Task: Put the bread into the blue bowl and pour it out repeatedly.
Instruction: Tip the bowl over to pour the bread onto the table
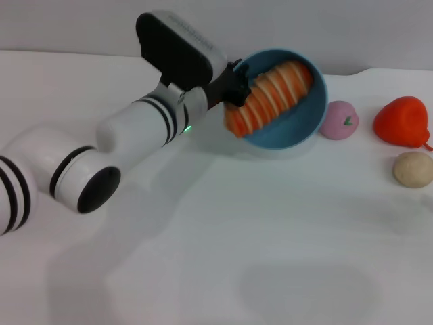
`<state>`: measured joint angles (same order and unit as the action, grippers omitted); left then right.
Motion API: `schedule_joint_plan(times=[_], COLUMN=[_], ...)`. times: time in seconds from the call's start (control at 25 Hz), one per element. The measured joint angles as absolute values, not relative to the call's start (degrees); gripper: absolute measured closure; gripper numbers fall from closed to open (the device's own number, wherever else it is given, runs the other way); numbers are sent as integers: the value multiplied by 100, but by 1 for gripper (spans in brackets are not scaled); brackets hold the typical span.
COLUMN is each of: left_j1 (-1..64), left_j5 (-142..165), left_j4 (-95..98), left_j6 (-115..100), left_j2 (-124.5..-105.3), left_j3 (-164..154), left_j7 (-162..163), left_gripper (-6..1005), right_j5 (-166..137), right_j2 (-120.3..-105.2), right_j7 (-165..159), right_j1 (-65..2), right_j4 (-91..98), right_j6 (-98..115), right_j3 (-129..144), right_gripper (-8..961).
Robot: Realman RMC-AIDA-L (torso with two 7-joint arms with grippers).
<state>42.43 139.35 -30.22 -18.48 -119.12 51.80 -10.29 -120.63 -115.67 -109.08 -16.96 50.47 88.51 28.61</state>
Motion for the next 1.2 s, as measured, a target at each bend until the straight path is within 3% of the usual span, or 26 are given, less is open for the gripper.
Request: schedule_joint_plan(times=[1.2], left_j1=[4187], left_j5=[13343], left_j4=[-3157], left_j6=[-4064], left_j2=[-11909], left_j3=[3882], left_j7=[-4491], left_gripper=[992], right_j5=[-12059], right_j2=[-11586], right_j7=[-10829], right_j1=[-1670], right_j4=[4836], right_j6=[8847], right_j3=[2851], right_gripper=[515])
